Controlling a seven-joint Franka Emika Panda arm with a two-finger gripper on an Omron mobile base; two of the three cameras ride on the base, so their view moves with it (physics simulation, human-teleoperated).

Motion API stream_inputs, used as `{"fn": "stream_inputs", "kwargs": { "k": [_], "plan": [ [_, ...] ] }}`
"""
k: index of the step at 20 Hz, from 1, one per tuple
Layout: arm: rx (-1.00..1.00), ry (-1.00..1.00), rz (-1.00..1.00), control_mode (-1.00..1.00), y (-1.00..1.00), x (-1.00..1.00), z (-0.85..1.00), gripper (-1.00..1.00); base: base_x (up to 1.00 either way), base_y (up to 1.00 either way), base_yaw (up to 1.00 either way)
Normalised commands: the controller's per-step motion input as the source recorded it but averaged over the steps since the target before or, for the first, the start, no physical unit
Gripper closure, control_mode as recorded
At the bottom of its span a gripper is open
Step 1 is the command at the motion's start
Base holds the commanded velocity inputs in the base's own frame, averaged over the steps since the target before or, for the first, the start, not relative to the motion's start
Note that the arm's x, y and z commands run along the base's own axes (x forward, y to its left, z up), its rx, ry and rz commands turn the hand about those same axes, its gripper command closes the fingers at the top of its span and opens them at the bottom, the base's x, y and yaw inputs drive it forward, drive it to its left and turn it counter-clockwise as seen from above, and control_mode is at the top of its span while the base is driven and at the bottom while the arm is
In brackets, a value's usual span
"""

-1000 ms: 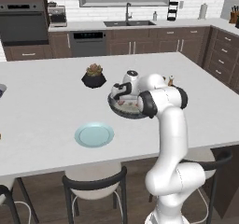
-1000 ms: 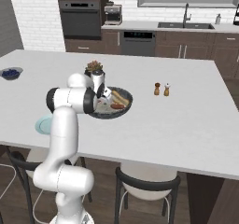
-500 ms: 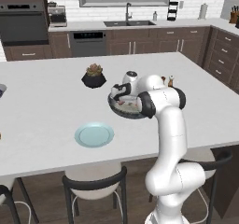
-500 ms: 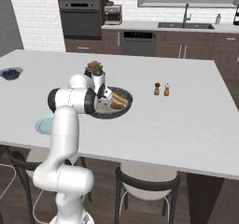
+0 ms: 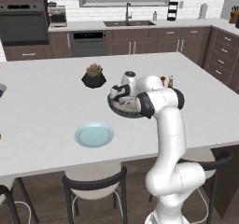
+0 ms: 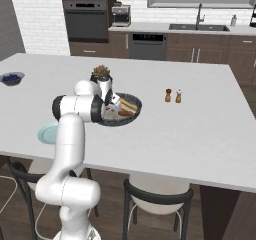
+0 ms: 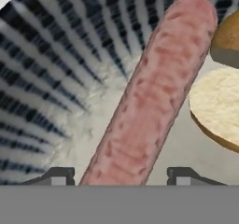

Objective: Place one bun and one sausage from the bowl on each plate.

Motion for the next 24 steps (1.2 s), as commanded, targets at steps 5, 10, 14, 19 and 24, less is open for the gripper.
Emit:
{"fn": "stream_inputs", "kwargs": {
  "k": [5, 10, 14, 19, 24],
  "plan": [
    [0.0, 0.0, 0.0, -1.0, 0.0, -0.01, 0.0, 1.0, 0.0, 0.0, 0.0],
    [0.01, 0.0, -0.03, -1.0, 0.0, -0.62, 0.33, 1.0, 0.0, 0.0, 0.0],
    [0.0, -0.04, -0.01, -1.0, 0.03, -0.92, 1.0, 1.0, 0.0, 0.0, 0.0],
    [0.0, -0.01, 0.0, -1.0, 0.12, -1.0, 0.98, 1.0, 0.0, 0.0, 0.0],
    [0.0, 0.03, 0.03, -1.0, 0.41, -1.0, 0.64, 1.0, 0.0, 0.0, 0.0]
  ]
}}
